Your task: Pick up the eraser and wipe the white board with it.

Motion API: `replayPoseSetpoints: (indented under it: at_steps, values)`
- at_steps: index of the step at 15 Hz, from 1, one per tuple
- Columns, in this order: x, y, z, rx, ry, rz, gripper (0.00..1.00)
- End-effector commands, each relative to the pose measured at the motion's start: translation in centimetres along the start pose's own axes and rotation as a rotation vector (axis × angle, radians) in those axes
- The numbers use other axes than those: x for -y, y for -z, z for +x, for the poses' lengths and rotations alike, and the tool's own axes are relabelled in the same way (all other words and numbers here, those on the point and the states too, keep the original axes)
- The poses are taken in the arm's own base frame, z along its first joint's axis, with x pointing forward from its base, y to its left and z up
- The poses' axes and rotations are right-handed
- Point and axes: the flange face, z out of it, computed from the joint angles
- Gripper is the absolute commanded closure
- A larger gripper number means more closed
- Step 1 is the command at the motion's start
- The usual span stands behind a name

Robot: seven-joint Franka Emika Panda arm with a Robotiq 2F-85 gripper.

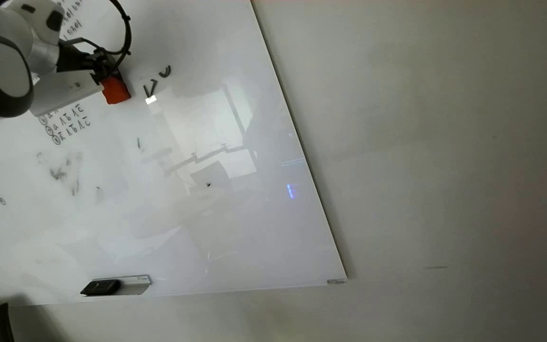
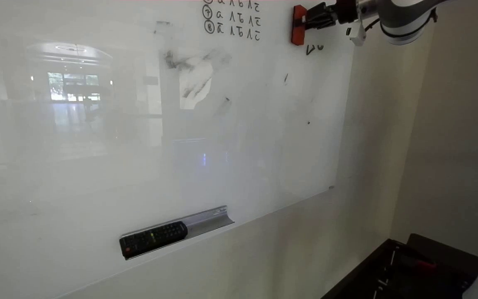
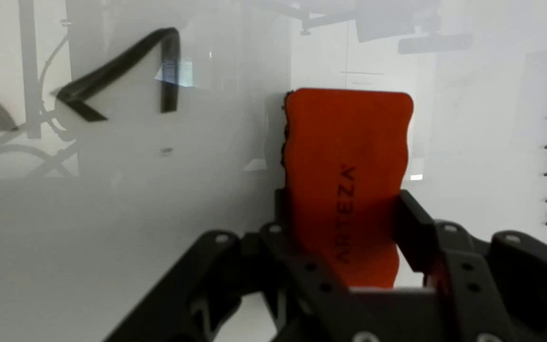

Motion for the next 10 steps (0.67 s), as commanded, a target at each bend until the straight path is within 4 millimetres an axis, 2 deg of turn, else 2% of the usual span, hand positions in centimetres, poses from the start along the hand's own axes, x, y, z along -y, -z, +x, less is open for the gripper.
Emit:
replayPoseSetpoints:
  at_steps: [1,4,9,10]
  values:
    - [-5.0,2.8,-0.9,0.025,-0.017,-0.132,0.71]
    - [-5.3,5.0,-0.1,0.006,-0.025,-0.144,0.71]
    - [-5.3,5.0,-0.3,0.041,-0.034,-0.136,0.71]
    - [-4.9,5.2,-0.3,0.05,-0.036,-0.123,0.71]
